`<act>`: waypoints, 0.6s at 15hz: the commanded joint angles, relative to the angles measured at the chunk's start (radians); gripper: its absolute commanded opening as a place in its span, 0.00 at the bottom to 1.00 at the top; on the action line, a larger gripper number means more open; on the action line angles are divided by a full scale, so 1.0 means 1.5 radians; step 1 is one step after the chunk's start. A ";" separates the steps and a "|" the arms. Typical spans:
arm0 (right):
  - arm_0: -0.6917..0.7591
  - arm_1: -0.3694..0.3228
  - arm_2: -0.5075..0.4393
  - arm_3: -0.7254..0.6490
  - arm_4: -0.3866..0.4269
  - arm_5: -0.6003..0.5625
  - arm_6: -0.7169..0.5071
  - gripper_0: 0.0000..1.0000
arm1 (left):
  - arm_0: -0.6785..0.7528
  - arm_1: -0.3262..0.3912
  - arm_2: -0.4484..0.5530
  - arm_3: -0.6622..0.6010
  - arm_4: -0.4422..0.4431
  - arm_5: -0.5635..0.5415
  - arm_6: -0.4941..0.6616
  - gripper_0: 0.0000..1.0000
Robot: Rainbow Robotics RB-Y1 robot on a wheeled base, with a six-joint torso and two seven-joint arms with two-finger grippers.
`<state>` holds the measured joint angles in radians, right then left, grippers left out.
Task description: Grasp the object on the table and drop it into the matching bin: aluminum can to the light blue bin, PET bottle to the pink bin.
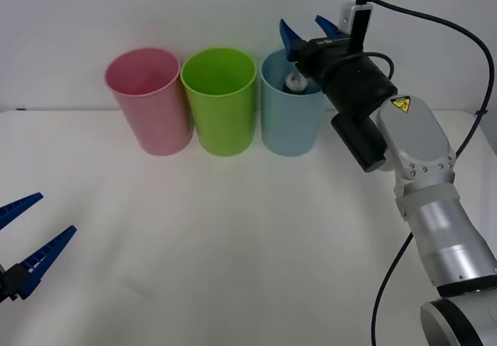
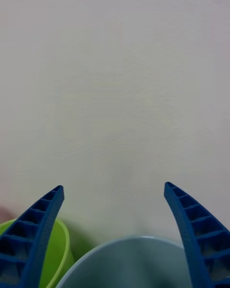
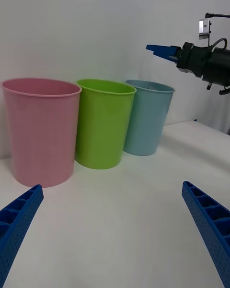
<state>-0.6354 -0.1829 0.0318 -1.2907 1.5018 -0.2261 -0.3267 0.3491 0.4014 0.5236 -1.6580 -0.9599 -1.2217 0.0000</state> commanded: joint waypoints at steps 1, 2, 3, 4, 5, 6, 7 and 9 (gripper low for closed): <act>0.002 -0.006 -0.001 -0.005 -0.001 -0.010 0.002 1.00 | 0.000 0.000 0.000 0.000 0.000 0.000 0.000 1.00; 0.009 -0.010 -0.001 -0.015 -0.003 -0.014 0.002 1.00 | 0.000 0.000 0.000 0.000 0.000 0.000 0.000 1.00; 0.019 -0.013 -0.001 -0.027 -0.003 -0.018 0.000 1.00 | 0.000 0.000 0.000 0.000 0.000 0.000 0.000 1.00; 0.030 -0.019 0.000 -0.042 -0.004 -0.022 -0.001 1.00 | 0.000 0.000 0.000 0.000 0.000 0.000 0.000 1.00; 0.044 -0.029 0.006 -0.062 -0.013 -0.028 -0.002 1.00 | 0.000 0.000 0.000 0.000 0.000 0.000 0.000 1.00; 0.056 -0.040 0.015 -0.077 -0.023 -0.029 -0.003 1.00 | 0.000 0.000 0.000 0.000 0.000 0.000 0.000 1.00; 0.070 -0.053 0.024 -0.095 -0.034 -0.030 -0.004 1.00 | 0.000 0.000 0.000 0.000 0.000 0.000 0.000 1.00; 0.107 -0.083 0.039 -0.142 -0.053 -0.029 -0.007 1.00 | 0.000 0.000 0.000 0.000 0.000 0.000 0.000 1.00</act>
<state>-0.4938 -0.2926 0.0831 -1.4802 1.4296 -0.2703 -0.3360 0.3491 0.4014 0.5236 -1.6580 -0.9599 -1.2217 0.0000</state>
